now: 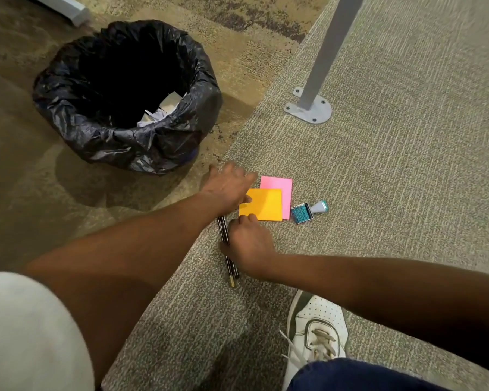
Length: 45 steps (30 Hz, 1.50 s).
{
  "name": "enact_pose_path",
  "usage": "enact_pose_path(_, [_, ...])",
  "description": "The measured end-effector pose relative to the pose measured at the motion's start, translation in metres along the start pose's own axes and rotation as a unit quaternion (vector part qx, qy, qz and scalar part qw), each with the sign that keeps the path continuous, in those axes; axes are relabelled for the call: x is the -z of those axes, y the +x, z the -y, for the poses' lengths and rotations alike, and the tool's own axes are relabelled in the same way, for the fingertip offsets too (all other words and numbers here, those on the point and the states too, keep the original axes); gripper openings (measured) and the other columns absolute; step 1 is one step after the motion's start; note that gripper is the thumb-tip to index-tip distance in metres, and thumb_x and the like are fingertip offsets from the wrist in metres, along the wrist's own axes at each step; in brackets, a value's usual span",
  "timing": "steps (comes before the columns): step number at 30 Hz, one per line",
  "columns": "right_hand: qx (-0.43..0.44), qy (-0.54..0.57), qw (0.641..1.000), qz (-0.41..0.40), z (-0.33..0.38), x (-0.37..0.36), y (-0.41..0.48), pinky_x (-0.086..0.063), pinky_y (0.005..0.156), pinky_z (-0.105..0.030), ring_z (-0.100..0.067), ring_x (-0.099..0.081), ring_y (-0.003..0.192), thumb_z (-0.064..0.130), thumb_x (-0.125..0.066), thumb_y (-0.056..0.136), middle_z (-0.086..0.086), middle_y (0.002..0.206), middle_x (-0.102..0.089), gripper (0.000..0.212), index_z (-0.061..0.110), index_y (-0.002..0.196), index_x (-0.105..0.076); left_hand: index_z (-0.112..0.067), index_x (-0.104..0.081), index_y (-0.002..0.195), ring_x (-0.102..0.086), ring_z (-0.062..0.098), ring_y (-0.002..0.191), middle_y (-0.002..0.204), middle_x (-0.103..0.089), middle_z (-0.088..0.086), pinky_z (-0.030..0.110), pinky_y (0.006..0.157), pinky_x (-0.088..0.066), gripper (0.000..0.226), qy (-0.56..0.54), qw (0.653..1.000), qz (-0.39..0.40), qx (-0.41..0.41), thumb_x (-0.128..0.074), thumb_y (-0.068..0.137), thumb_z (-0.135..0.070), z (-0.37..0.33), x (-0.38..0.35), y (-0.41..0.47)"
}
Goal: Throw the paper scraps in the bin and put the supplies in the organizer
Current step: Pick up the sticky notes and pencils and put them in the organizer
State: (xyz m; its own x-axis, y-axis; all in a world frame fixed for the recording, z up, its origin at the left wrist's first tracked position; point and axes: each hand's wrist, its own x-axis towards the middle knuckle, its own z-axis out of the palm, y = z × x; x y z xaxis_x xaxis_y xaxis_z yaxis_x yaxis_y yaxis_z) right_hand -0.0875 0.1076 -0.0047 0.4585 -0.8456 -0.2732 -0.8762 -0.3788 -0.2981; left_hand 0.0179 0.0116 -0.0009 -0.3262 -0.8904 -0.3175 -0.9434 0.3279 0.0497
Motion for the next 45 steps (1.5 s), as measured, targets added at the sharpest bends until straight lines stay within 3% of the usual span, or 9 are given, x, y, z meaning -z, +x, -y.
enact_pose_path(4, [-0.018, -0.007, 1.000, 0.009, 0.010, -0.006, -0.008, -0.045, 0.066, -0.042, -0.035, -0.046, 0.107, 0.050, -0.057, 0.082, -0.018, 0.109, -0.055, 0.054, 0.003, 0.108, -0.054, -0.015, -0.038, 0.129, -0.038, 0.034, 0.124, 0.128, -0.051, 0.011, 0.063, 0.094, -0.033, 0.090, 0.047, 0.999, 0.011, -0.005, -0.067, 0.064, -0.070, -0.019, 0.001, 0.015])
enact_pose_path(8, [-0.030, -0.002, 0.999, 0.035, 0.007, -0.006, -0.008, -0.048, 0.073, -0.044, -0.036, -0.044, 0.113, 0.049, -0.057, 0.083, -0.020, 0.116, -0.052, 0.057, 0.003, 0.115, -0.051, -0.006, -0.039, 0.128, -0.041, 0.034, 0.118, 0.124, -0.052, 0.014, 0.066, 0.096, -0.029, 0.101, 0.096, 0.995, 0.017, -0.017, -0.072, 0.057, -0.070, -0.033, -0.002, 0.019])
enact_pose_path(17, [-0.026, -0.003, 0.998, 0.059, -0.001, -0.007, -0.005, -0.048, 0.068, -0.043, -0.034, -0.047, 0.110, 0.046, -0.056, 0.084, -0.018, 0.112, -0.056, 0.049, 0.004, 0.108, -0.055, -0.004, -0.041, 0.126, -0.041, 0.035, 0.114, 0.122, -0.050, 0.017, 0.047, 0.093, -0.031, 0.088, 0.109, 0.992, 0.047, -0.051, -0.082, 0.060, -0.046, -0.038, 0.008, 0.025])
enact_pose_path(23, [-0.007, -0.007, 0.998, 0.062, 0.002, -0.008, -0.003, -0.046, 0.066, -0.042, -0.035, -0.047, 0.105, 0.027, -0.051, 0.085, -0.019, 0.109, -0.056, 0.035, -0.001, 0.106, -0.055, -0.012, -0.042, 0.123, -0.040, 0.035, 0.114, 0.121, -0.049, 0.017, 0.047, 0.092, -0.031, 0.072, 0.120, 0.985, 0.036, -0.117, -0.083, 0.065, -0.025, -0.042, 0.028, 0.040])
enact_pose_path(29, [-0.009, 0.001, 0.998, 0.065, 0.003, -0.005, -0.007, -0.049, 0.072, -0.043, -0.036, -0.048, 0.107, 0.028, -0.054, 0.084, -0.021, 0.111, -0.056, 0.038, -0.002, 0.109, -0.055, -0.018, -0.040, 0.124, -0.044, 0.035, 0.109, 0.117, -0.053, 0.016, 0.049, 0.093, -0.033, 0.058, 0.233, 0.921, -0.008, -0.312, -0.071, 0.075, -0.011, -0.052, 0.037, 0.051])
enact_pose_path(33, [-0.022, -0.007, 0.998, 0.056, 0.005, -0.005, -0.009, -0.049, 0.071, -0.041, -0.035, -0.050, 0.105, 0.025, -0.054, 0.085, -0.020, 0.108, -0.058, 0.034, -0.001, 0.107, -0.057, -0.021, -0.037, 0.125, -0.047, 0.032, 0.112, 0.121, -0.054, 0.010, 0.043, 0.089, -0.036, 0.044, 0.293, 0.877, -0.013, -0.381, -0.059, 0.088, -0.012, -0.057, 0.033, 0.055])
enact_pose_path(38, [-0.025, -0.003, 0.999, 0.047, 0.003, -0.006, -0.009, -0.047, 0.067, -0.038, -0.033, -0.052, 0.100, 0.029, -0.056, 0.084, -0.018, 0.102, -0.060, 0.033, 0.001, 0.103, -0.059, -0.019, -0.035, 0.128, -0.045, 0.027, 0.119, 0.128, -0.053, 0.004, 0.040, 0.094, -0.038, 0.047, 0.310, 0.869, -0.014, -0.386, -0.060, 0.089, -0.014, -0.057, 0.026, 0.057])
enact_pose_path(42, [-0.025, -0.022, 0.999, 0.035, 0.001, -0.008, -0.010, -0.043, 0.061, -0.035, -0.032, -0.055, 0.094, 0.033, -0.063, 0.080, -0.017, 0.098, -0.061, 0.038, 0.002, 0.101, -0.059, -0.017, -0.038, 0.125, -0.048, 0.028, 0.109, 0.116, -0.058, 0.005, 0.040, 0.090, -0.036, 0.047, 0.314, 0.875, -0.023, -0.368, -0.064, 0.086, -0.015, -0.058, 0.025, 0.055])
enact_pose_path(45, [-0.036, -0.033, 0.998, 0.036, 0.002, -0.008, -0.011, -0.041, 0.059, -0.033, -0.031, -0.060, 0.090, 0.027, -0.064, 0.079, -0.015, 0.095, -0.062, 0.032, 0.002, 0.098, -0.059, -0.016, -0.040, 0.126, -0.048, 0.030, 0.109, 0.117, -0.057, 0.007, 0.041, 0.093, -0.034, 0.069, 0.321, 0.887, 0.012, -0.333, -0.080, 0.070, -0.025, -0.056, 0.027, 0.054])
